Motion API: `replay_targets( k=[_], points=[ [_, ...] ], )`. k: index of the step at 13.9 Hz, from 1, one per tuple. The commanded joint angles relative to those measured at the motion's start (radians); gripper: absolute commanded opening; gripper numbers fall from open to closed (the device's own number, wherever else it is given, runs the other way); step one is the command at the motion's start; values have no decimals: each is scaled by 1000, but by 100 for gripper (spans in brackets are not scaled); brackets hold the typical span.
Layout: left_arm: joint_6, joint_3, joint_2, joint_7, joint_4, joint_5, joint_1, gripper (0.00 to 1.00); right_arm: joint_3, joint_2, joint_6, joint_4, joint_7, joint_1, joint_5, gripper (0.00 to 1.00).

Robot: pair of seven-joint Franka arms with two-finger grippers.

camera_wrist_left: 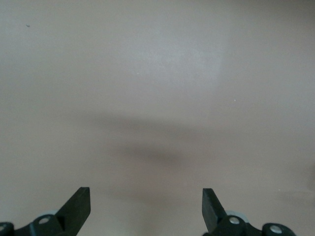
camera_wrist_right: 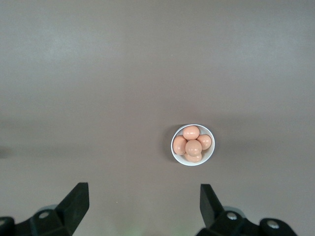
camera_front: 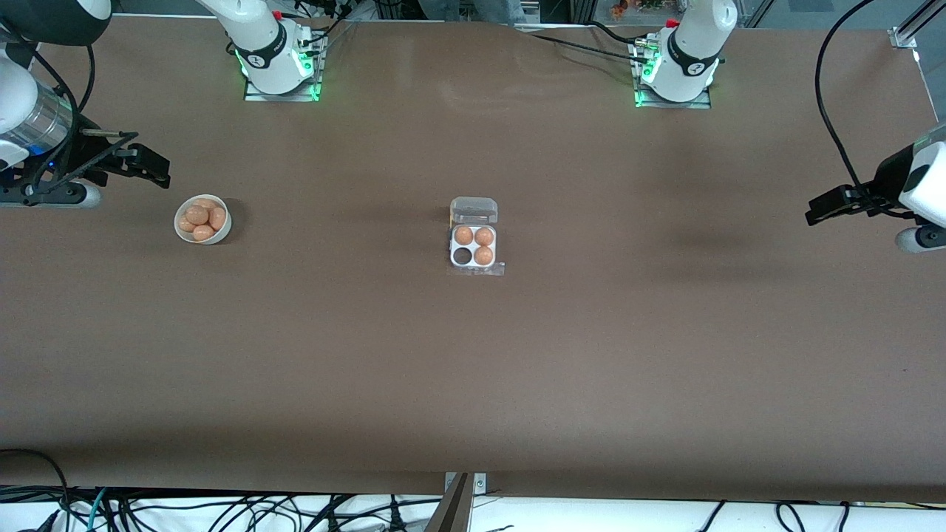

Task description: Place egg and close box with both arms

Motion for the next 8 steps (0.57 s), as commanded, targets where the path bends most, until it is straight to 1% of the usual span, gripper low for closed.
replay_targets(
  k=[1,8],
  points=[
    [-6,-4,40,18,64,34,11,100,3,-14,3,-6,7,-2,3,100],
    [-6,-4,43,18,76,35,17,100,3,-14,2,-6,7,-2,3,100]
  ],
)
